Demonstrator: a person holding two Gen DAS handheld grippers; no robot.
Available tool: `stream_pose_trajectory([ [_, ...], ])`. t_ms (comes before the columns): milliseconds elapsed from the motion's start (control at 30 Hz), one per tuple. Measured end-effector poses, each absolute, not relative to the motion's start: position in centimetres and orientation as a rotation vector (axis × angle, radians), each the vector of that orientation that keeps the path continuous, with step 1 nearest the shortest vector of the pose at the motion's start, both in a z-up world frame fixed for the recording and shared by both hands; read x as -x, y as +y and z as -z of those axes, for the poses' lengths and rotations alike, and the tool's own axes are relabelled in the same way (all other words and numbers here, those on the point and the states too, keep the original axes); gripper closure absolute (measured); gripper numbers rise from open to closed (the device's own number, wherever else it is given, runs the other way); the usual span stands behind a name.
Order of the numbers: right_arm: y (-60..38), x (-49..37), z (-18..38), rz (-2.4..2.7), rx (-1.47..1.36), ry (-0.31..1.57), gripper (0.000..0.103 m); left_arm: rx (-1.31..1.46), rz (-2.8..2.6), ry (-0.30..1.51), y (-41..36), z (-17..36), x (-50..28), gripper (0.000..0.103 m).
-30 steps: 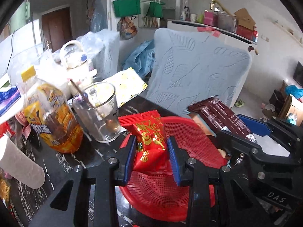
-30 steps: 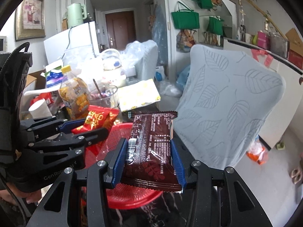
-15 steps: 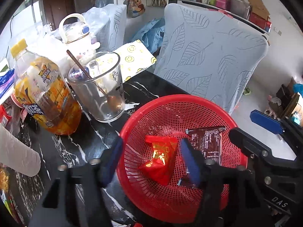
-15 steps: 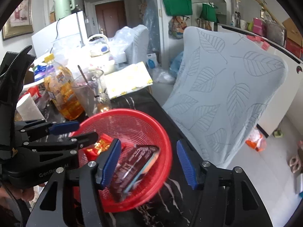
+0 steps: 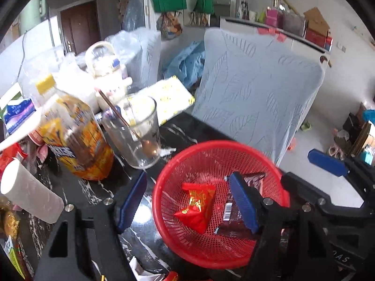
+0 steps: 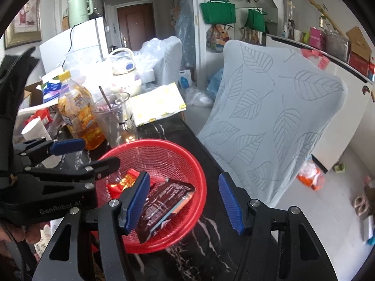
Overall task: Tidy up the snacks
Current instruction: 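Withdraw both tools from the basket back over the snack pile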
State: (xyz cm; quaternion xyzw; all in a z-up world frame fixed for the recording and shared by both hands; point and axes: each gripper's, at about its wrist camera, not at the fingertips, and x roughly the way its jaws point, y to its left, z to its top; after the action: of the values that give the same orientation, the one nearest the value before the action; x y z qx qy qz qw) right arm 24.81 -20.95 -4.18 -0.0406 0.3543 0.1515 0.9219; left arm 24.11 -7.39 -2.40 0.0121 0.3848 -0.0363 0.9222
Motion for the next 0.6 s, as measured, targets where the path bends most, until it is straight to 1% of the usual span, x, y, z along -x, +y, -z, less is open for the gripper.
stream_pose_trajectory([
  [333,-20.5,-22.3,0.0,-0.328,0.082,0.650,0.042,-0.025,0.035,0.681,-6.6,-2.5,-20.3,0.031],
  [600,-19.3,-18.8,-3.2,-0.363,0.096,0.570,0.041,-0.031,0.005,0.599,-5.5,-6.0,-15.7,0.031],
])
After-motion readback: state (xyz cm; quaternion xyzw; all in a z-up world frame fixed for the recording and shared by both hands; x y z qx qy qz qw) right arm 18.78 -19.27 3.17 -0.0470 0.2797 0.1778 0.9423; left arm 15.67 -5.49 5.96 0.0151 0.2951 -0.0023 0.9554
